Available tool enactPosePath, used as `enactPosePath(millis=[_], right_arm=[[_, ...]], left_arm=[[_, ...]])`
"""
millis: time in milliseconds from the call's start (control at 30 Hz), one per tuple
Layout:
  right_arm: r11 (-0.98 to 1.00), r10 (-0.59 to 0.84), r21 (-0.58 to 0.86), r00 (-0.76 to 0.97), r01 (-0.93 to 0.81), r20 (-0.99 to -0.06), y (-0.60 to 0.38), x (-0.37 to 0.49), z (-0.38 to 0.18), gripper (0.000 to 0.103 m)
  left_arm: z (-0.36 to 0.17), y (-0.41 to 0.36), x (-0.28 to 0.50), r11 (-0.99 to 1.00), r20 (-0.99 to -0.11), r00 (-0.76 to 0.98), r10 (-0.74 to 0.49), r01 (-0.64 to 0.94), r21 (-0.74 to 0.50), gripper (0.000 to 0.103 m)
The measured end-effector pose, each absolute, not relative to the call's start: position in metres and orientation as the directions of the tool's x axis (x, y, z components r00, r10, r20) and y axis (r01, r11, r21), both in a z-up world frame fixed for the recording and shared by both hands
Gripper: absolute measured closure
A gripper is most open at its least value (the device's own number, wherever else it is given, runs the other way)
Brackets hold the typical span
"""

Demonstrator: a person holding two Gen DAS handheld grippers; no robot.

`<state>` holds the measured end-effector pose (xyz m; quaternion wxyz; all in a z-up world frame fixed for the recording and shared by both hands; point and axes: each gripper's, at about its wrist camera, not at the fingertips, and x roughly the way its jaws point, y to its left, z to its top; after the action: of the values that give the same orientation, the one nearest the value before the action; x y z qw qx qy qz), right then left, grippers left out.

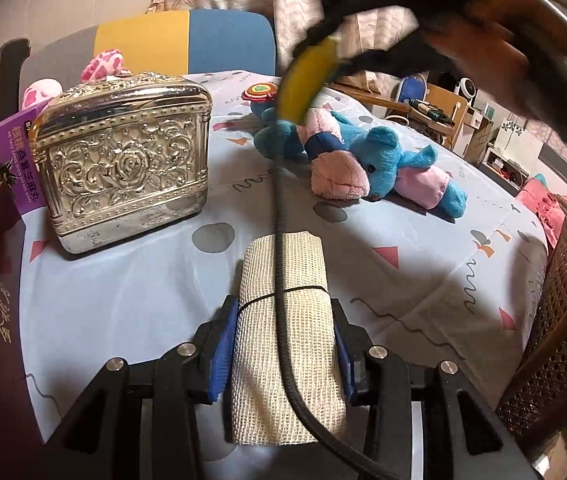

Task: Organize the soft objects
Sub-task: 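Grasp the yellow-green scrub sponge with the right gripper while the left lifts the beige roll, then carry the beige roll into the gold tray and open the left gripper while the right holds the sponge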

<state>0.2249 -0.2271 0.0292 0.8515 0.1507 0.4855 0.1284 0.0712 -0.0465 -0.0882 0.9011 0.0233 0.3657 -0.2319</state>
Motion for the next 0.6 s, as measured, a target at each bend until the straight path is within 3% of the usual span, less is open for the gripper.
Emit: enactPosePath(millis=[200,367,600], right_arm=[[0.944,0.277,0.33,0.601,-0.023,-0.75,-0.27,0.171,0.042,0.066],[0.933,0.302,0.358,0.64,-0.045,-0.707,-0.289,0.145,0.05,0.066],[0.958,0.28,0.264,0.591,-0.115,-0.757,-0.259,0.137,0.018,0.066]], left_arm=[[-0.083,-0.04,0.066,0.889,-0.69,0.602,-0.403,0.437,-0.138,0.061],[-0.076,-0.033,0.056,0.892,-0.7,0.588,-0.405,0.422,-0.161,0.061],[-0.054,-0.018,0.035,0.903,-0.694,0.602,-0.395,0.392,-0.174,0.061]])
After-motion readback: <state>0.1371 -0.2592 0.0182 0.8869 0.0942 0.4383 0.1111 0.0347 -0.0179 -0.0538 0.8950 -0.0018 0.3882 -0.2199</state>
